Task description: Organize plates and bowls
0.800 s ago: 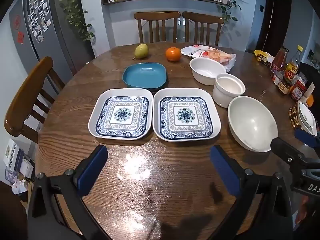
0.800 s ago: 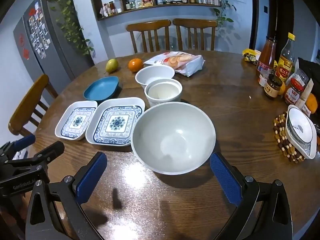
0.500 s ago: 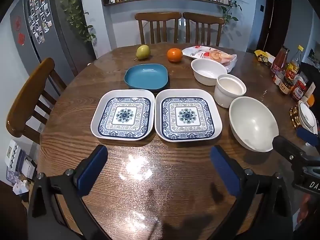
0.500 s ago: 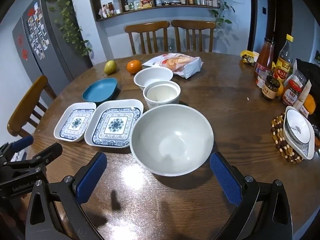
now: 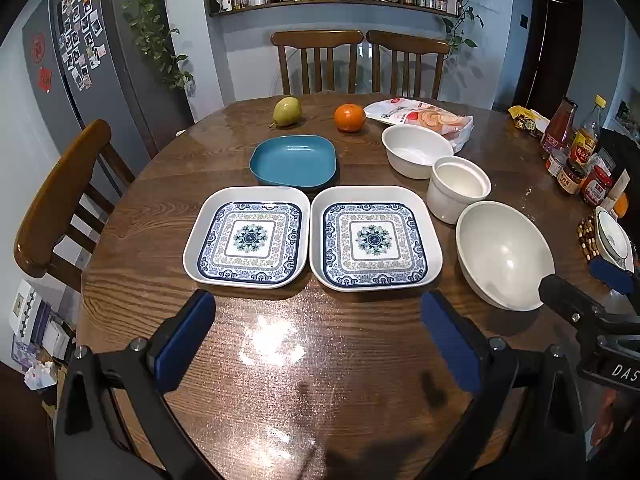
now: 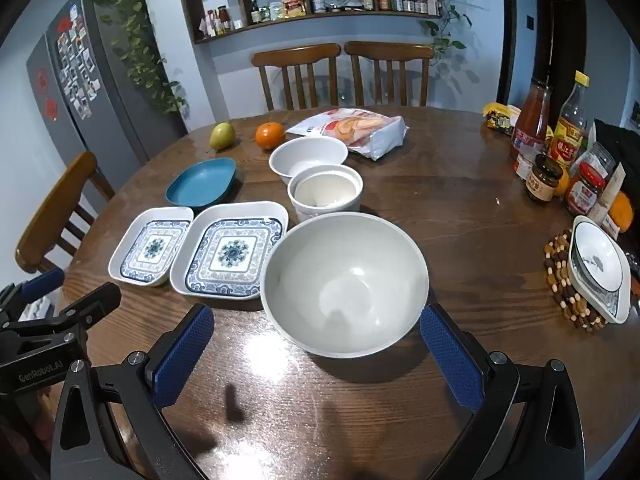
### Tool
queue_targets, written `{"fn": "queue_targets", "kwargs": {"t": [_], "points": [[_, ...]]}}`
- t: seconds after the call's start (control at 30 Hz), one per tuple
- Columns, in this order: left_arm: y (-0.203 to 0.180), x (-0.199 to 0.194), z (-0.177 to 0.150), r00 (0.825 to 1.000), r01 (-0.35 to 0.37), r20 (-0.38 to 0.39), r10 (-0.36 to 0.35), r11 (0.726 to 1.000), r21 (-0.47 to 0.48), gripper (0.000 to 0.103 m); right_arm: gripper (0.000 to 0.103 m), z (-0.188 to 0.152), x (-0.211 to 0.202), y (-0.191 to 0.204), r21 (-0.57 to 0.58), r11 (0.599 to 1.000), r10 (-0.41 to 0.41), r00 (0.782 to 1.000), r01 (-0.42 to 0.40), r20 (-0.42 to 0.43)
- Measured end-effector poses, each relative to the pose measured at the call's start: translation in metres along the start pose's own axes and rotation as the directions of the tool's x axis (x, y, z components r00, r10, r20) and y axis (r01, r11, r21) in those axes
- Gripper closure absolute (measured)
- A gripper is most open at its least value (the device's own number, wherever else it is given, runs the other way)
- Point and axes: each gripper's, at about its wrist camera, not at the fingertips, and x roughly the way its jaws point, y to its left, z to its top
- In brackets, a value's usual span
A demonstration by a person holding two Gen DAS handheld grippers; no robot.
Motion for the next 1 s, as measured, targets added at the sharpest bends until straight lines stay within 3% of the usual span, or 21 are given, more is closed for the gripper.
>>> {"fn": "queue_targets", "kwargs": {"t": [1.0], "points": [[-0.0048, 0.007, 0.0069, 1.0, 0.008, -0.005, -0.008, 1.0, 0.011, 0.001, 0.0, 0.0018, 0.0067, -0.0006, 0.003, 1.0, -0.004, 1.0, 0.004, -0.004]]}}
